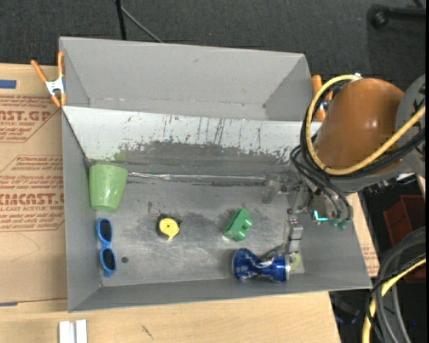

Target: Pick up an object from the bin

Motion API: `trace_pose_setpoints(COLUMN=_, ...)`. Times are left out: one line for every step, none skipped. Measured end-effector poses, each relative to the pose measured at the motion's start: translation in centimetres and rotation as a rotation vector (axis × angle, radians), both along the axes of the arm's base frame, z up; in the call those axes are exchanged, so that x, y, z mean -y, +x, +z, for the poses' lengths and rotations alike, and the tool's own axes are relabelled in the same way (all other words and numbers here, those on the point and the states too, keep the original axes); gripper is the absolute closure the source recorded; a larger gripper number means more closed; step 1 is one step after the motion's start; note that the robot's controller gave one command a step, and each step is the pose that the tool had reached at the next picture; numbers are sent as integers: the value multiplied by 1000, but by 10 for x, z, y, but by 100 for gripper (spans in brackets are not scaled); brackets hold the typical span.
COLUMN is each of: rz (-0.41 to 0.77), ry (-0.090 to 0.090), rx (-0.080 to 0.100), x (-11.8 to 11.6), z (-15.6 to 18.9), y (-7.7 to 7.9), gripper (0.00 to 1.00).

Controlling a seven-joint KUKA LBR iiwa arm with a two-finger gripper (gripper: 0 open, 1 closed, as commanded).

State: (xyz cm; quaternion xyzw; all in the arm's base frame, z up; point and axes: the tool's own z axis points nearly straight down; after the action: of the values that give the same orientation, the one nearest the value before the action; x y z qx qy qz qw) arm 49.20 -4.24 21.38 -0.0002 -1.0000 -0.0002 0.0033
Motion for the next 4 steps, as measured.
trace_pose_setpoints(rz=265, ry=-1, rx=21, x=-1, z=-144, y=-6, gripper=0)
trace_pose_setpoints(rz=163, ry=-1, rx=9, x=39, z=-113, y=-10, gripper=0)
trace_pose_setpoints(rz=170, ry=2, rx=6, x=21, z=-114, y=-11, gripper=0)
trace_pose_setpoints(rz=116, ry=-1, rx=18, x=16, z=-143, y=-8, gripper=0)
